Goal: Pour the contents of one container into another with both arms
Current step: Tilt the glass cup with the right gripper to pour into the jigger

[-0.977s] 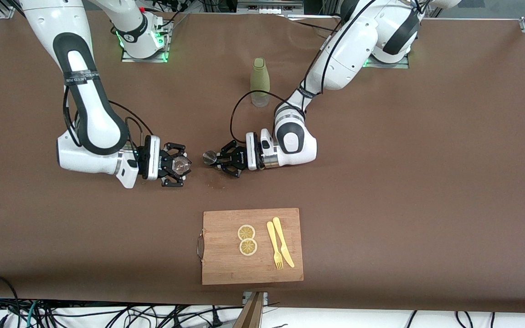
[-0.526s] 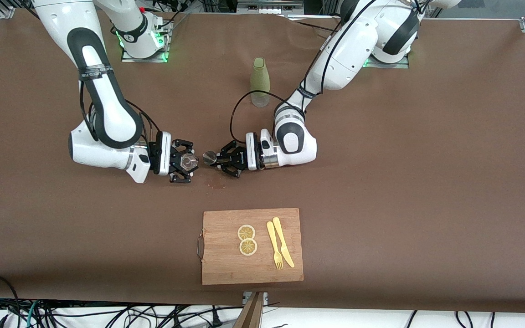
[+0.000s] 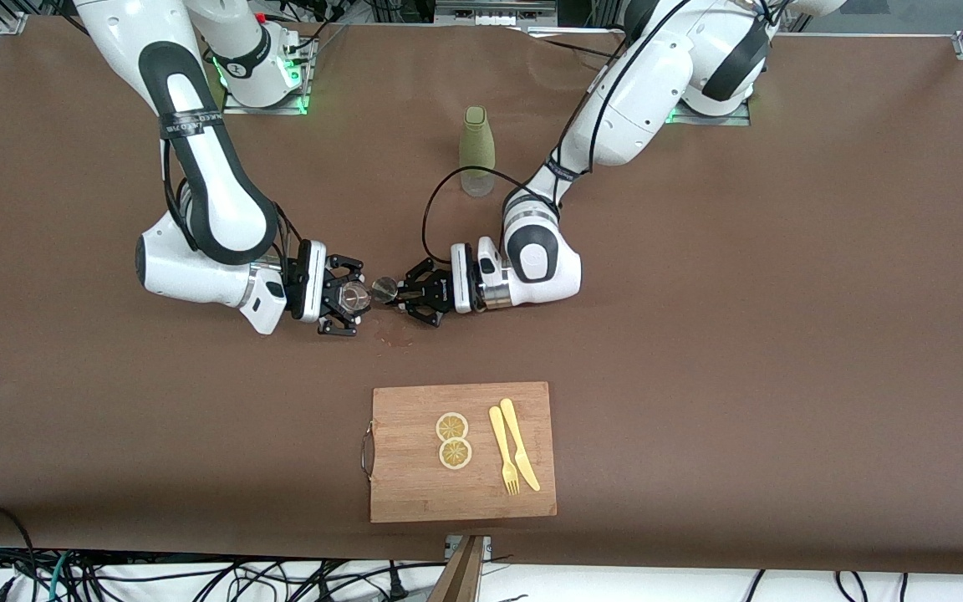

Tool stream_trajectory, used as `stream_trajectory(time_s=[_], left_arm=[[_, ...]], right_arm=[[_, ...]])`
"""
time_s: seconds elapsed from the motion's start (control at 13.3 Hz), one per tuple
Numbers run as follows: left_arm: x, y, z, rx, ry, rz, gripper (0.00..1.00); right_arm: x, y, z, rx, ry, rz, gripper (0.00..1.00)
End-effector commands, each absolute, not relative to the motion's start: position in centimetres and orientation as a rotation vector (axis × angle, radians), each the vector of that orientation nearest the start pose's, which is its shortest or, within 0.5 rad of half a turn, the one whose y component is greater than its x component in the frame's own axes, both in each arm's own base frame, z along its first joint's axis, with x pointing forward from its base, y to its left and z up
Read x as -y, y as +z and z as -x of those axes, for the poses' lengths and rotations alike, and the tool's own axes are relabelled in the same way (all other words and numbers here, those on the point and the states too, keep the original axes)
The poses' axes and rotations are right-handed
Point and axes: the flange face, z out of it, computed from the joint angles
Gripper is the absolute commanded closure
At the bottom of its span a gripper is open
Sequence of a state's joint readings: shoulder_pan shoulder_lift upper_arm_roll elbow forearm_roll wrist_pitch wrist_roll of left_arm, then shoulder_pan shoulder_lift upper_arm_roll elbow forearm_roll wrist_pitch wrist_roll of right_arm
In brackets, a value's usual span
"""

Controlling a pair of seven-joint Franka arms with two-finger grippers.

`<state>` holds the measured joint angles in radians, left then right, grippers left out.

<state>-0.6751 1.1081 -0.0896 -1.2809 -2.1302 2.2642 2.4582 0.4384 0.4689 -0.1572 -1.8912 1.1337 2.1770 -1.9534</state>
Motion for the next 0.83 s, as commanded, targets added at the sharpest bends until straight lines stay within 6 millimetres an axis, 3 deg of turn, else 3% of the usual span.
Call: stream_trajectory(time_s=[0.0,0.15,0.75], left_arm=[[52.6,9.1,-54.1,1.148,1.199,-1.458,1.0],[52.6,9.1,-54.1,1.149,1.2,-1.458,1.0],[52.3,8.9,-54.2,1.152,1.199,-1.461,1.0]], right_arm=[[-21.3,27.7,-58.2,1.669,-0.614,1.842,0.72],[-21.3,28.6,-58.2,1.698,-0.586,1.86,0.72],[-22.6,28.6,-56.2,1.748,-0.502,1.908,0.72]])
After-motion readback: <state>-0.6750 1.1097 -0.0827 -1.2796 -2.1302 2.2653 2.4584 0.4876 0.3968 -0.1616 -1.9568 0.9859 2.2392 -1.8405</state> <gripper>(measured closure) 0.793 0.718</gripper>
